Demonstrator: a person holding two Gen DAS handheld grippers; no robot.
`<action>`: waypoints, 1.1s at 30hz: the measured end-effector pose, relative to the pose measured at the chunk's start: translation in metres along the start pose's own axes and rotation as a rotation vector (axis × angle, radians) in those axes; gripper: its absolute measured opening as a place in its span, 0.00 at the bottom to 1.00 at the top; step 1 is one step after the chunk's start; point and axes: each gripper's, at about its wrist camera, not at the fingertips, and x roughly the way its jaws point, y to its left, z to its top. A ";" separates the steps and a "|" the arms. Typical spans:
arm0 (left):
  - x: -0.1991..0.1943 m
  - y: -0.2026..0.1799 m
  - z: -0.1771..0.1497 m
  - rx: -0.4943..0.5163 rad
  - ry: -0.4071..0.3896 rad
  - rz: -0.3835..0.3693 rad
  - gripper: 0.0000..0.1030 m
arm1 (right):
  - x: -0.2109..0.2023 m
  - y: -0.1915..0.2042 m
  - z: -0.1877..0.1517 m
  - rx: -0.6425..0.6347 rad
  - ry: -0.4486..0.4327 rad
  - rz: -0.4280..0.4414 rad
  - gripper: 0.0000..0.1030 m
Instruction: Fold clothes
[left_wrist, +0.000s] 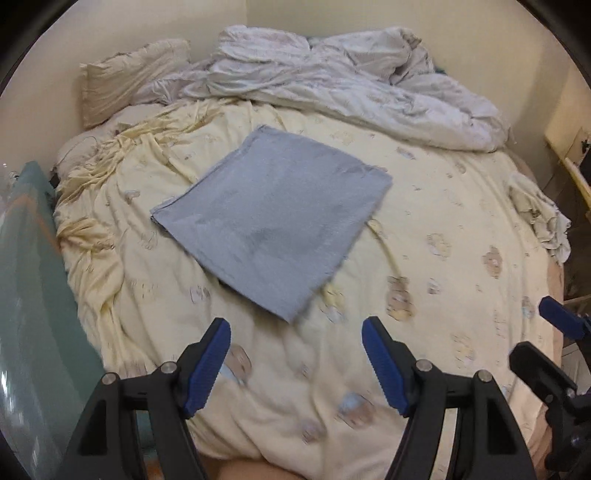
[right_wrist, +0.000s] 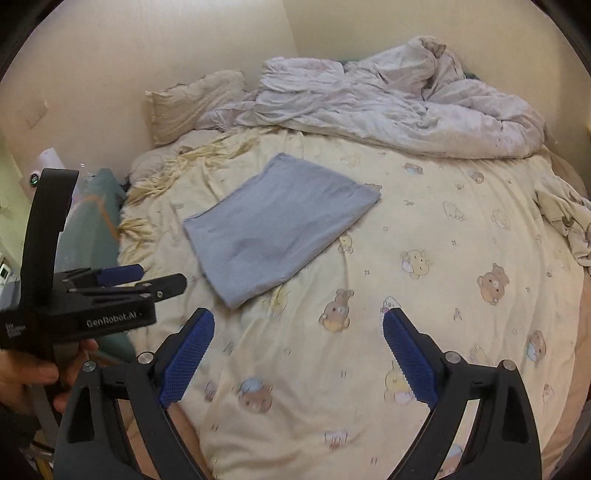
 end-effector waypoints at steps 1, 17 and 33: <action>-0.008 -0.005 -0.007 -0.004 -0.010 -0.007 0.72 | -0.006 0.001 -0.005 -0.003 -0.007 0.003 0.92; -0.055 -0.023 -0.042 0.007 -0.069 0.041 0.73 | -0.045 0.025 -0.026 -0.005 -0.022 0.018 0.93; -0.076 -0.026 -0.050 -0.015 -0.060 0.059 0.73 | -0.064 0.029 -0.026 -0.013 -0.014 0.018 0.93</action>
